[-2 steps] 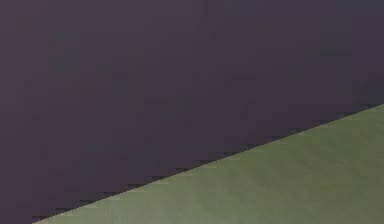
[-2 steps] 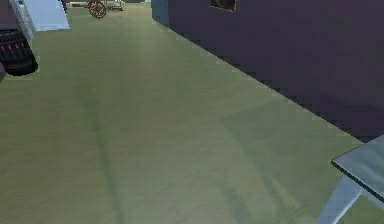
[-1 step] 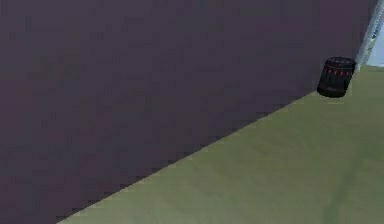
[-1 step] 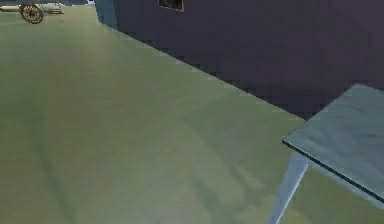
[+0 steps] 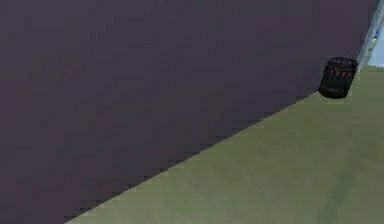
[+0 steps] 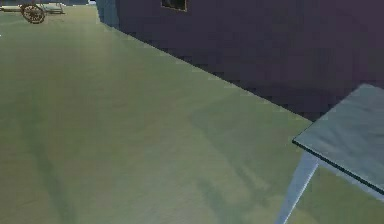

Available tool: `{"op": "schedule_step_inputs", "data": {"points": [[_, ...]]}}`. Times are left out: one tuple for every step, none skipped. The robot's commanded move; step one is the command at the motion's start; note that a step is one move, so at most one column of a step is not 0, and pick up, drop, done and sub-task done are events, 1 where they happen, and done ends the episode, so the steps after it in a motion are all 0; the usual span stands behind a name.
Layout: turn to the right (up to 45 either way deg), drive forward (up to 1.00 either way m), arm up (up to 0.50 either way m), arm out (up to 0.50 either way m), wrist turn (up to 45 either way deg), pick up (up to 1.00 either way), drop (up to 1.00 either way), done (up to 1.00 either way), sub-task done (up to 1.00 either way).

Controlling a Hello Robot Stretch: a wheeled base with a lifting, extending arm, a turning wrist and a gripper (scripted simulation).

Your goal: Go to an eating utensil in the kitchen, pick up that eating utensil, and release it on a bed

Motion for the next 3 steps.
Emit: {"op": "schedule_step_inputs", "data": {"points": [[-45.0,0.00,0.00,0.00,0.0,0.00,0.00,0.00,0.00],[-21.0,0.00,0.00,0.00,0.0,0.00,0.00,0.00,0.00],[0.0,0.10,0.00,0.00,0.0,0.00,0.00,0.00,0.00]]}}
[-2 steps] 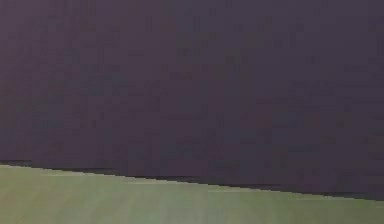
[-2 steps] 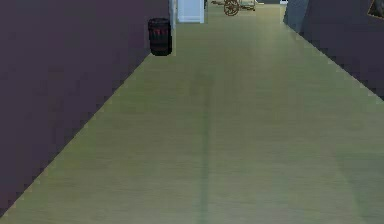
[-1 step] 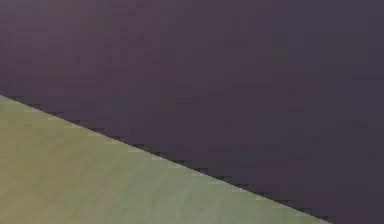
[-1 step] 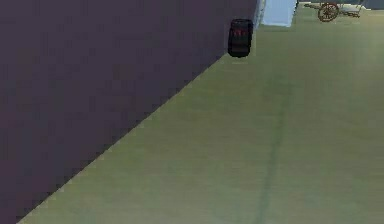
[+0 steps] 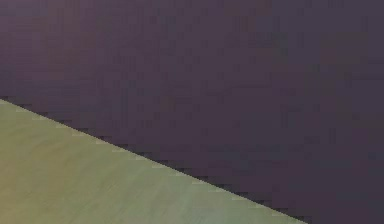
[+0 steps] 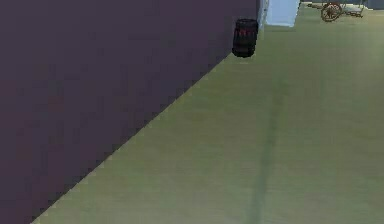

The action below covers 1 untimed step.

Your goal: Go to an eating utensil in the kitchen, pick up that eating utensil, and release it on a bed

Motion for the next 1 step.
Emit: {"op": "schedule_step_inputs", "data": {"points": [[-45.0,0.00,0.00,0.00,0.0,0.00,0.00,0.00,0.00]]}}
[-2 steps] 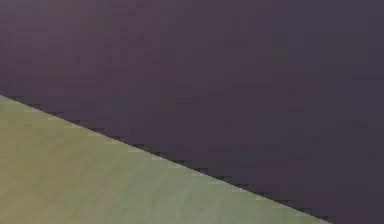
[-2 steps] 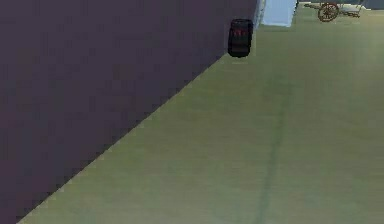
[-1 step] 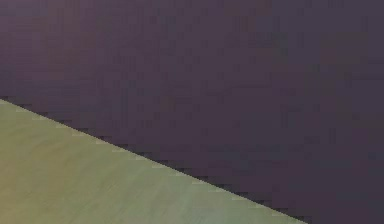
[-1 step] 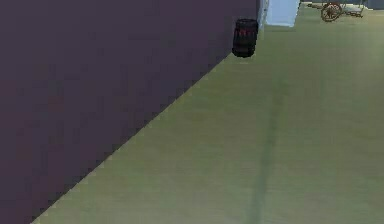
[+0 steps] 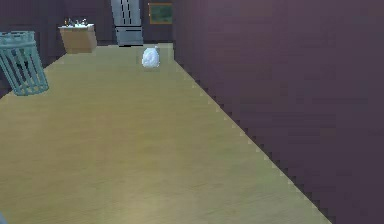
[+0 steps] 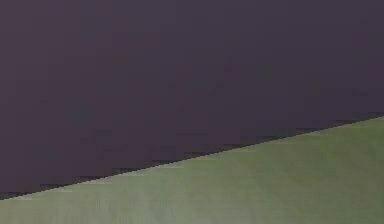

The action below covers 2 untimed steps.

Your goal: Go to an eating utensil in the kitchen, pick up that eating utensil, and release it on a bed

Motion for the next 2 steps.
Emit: {"op": "schedule_step_inputs", "data": {"points": [[-15.0,0.00,0.00,0.00,0.0,0.00,0.00,0.00,0.00],[0.0,1.00,0.00,0.00,0.0,0.00,0.00,0.00,0.00]]}}
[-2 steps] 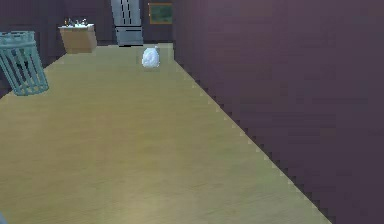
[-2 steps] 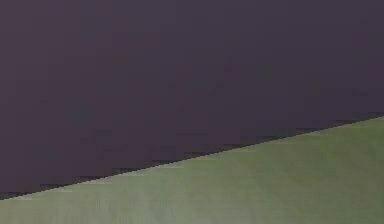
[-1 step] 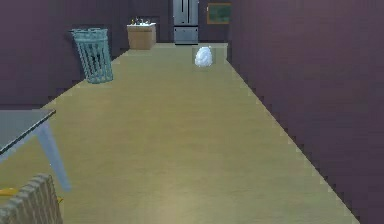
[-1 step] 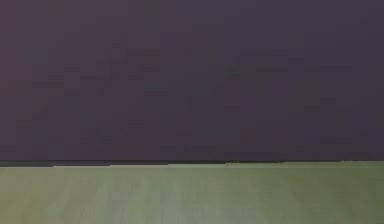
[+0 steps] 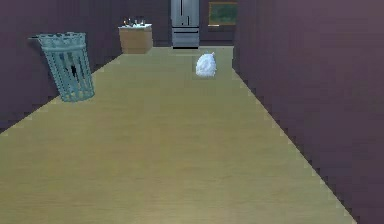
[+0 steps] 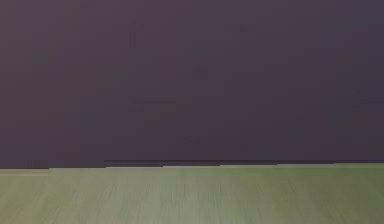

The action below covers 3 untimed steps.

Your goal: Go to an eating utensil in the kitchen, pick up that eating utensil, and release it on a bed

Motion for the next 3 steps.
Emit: {"op": "schedule_step_inputs", "data": {"points": [[-6.0,0.00,0.00,0.00,0.0,0.00,0.00,0.00,0.00],[0.0,1.00,0.00,0.00,0.0,0.00,0.00,0.00,0.00],[0.0,1.00,0.00,0.00,0.0,0.00,0.00,0.00,0.00]]}}
